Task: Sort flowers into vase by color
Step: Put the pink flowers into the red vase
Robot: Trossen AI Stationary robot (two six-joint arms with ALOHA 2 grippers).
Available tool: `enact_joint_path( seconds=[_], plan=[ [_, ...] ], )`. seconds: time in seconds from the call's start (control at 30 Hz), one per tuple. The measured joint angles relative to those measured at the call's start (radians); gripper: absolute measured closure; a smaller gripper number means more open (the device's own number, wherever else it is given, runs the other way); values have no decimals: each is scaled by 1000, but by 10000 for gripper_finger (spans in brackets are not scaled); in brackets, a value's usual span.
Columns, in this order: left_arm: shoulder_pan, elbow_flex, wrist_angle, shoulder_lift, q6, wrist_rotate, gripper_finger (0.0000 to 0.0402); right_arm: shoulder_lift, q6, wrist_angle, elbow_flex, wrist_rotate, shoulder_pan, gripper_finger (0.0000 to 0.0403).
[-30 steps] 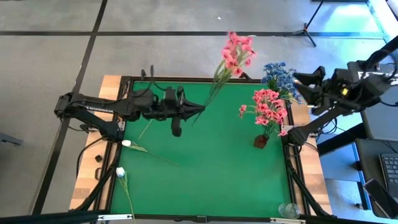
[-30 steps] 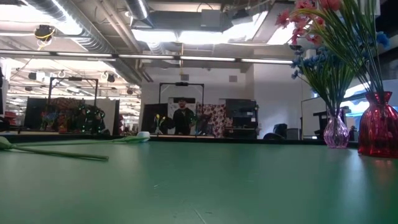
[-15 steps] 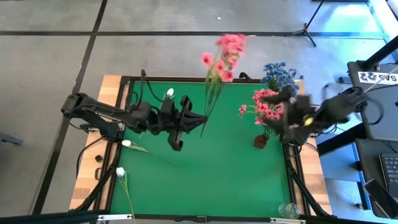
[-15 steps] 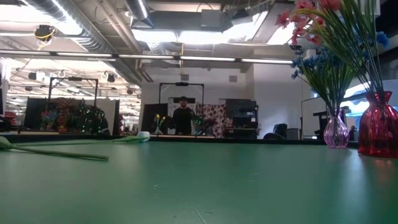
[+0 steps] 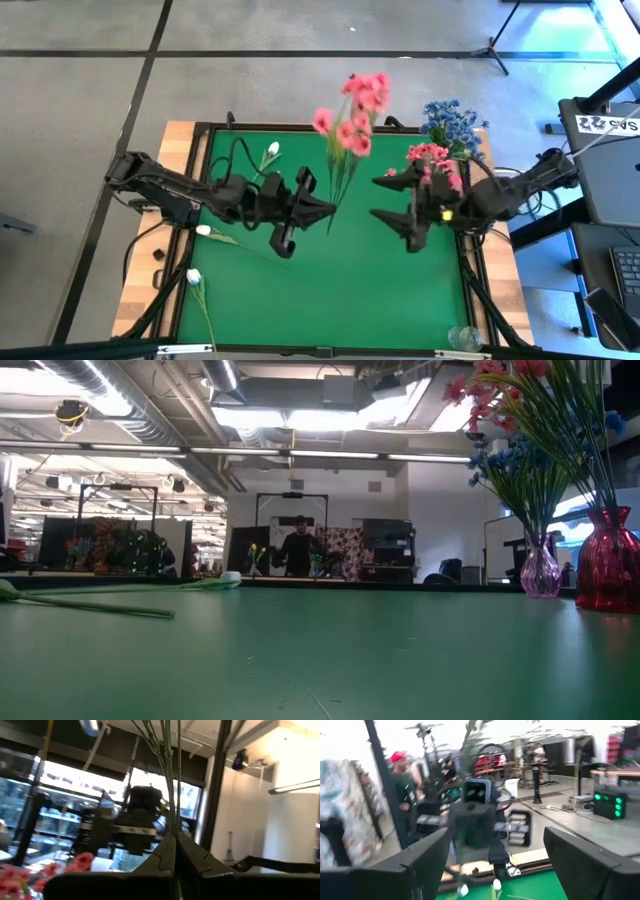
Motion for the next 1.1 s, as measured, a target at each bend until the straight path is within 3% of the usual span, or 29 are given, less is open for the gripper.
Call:
enact_joint_path(
  seconds=[0.13,0.27,0.63,0.87,1.1],
  plan=[
    [-15,0,-31,0,-14,30,401,63,57,128,0,-31,-60,80],
    [-21,0,-106,0,-6,11,401,108,96,255,0,-140,-110,83],
    [-17,0,-259,0,39,-107,401,131,110,317,0,-249,-136,98],
    [-10,-2,-229,-2,35,-108,401,101,65,179,2,-263,-134,113],
    [-21,-2,-200,-6,31,-111,401,15,57,5,1,-241,-134,71]
  ],
)
